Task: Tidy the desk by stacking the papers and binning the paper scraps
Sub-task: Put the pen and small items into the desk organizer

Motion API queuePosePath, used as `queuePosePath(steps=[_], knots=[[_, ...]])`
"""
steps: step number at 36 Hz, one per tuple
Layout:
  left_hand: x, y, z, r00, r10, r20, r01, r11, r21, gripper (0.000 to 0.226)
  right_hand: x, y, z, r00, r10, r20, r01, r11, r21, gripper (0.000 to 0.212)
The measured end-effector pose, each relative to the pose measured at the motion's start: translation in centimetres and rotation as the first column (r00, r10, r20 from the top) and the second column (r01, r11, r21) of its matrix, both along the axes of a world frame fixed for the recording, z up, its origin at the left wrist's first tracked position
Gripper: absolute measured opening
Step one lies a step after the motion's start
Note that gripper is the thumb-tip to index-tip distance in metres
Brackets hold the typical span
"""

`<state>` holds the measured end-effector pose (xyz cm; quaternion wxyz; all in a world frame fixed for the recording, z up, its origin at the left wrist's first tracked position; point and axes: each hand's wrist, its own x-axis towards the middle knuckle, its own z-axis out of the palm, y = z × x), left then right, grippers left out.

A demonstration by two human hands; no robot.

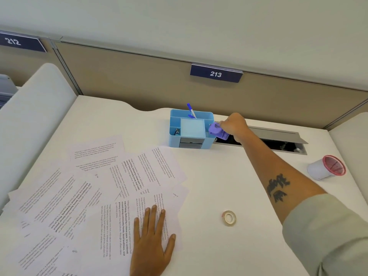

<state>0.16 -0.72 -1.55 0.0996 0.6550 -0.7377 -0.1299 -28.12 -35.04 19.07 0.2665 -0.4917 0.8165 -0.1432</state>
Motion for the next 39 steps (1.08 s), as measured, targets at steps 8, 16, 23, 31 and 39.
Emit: queuePosePath(steps=[8, 16, 23, 31, 39], knots=[[-0.1, -0.1, 0.1, 1.0, 0.001, -0.002, -0.001, 1.0, -0.012, 0.085, 1.5, -1.4, 0.2, 0.978, 0.126, -0.165, -0.113, 0.99, 0.084, 0.037], [-0.1, -0.1, 0.0, 1.0, 0.007, -0.003, -0.007, 1.0, -0.009, 0.086, 3.6, -2.3, 1.0, 0.929, 0.272, -0.251, -0.213, 0.947, 0.238, 0.034], [-0.2, -0.1, -0.2, 1.0, 0.011, -0.001, -0.011, 1.0, -0.018, 0.085, 4.4, -3.7, -0.6, 0.886, 0.363, -0.289, -0.27, 0.91, 0.315, 0.028], [-0.1, -0.1, 0.0, 1.0, 0.012, 0.005, -0.012, 1.0, -0.018, 0.086, 4.9, -4.6, -2.6, 0.831, 0.416, -0.369, -0.33, 0.903, 0.275, 0.011], [-0.1, -0.1, -0.1, 1.0, 0.008, 0.012, -0.008, 1.0, -0.013, 0.087, 5.0, -5.3, -3.4, 0.846, 0.378, -0.375, -0.29, 0.918, 0.27, 0.023]])
